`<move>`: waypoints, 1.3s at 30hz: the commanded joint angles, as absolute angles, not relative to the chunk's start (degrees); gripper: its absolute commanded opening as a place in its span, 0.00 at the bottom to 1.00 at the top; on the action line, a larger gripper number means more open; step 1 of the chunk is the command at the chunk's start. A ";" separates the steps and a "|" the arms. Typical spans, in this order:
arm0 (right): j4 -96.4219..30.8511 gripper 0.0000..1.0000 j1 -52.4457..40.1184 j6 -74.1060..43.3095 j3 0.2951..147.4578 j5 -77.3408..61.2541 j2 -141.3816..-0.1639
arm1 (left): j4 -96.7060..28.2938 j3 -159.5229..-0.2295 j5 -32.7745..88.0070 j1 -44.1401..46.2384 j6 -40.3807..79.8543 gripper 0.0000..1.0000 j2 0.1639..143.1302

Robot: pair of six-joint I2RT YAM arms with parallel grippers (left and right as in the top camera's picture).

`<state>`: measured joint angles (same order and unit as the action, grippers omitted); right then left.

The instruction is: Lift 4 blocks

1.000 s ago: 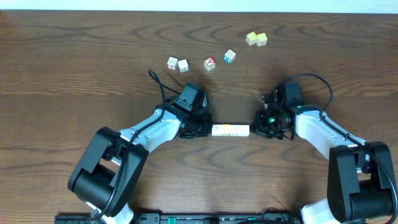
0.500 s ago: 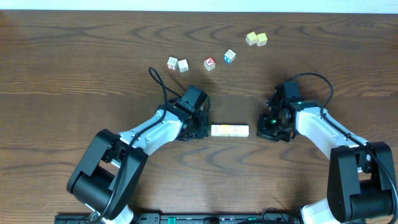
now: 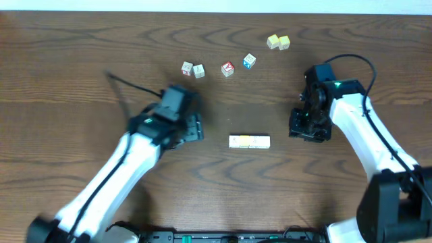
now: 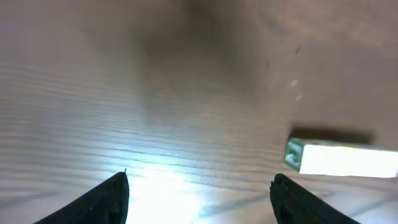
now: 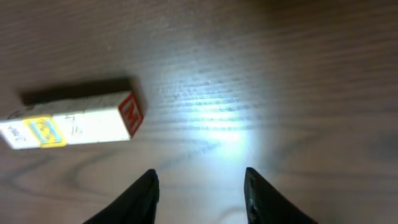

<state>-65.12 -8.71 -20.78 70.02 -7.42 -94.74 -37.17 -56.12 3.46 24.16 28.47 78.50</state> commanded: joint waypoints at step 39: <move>-75.37 0.99 -12.95 -24.97 71.13 -5.82 -58.81 | -41.56 -57.63 1.89 18.61 28.14 0.75 64.10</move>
<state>-76.62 -12.67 -28.84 70.78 -6.52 -58.85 -41.52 -56.23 2.61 18.85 28.47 63.88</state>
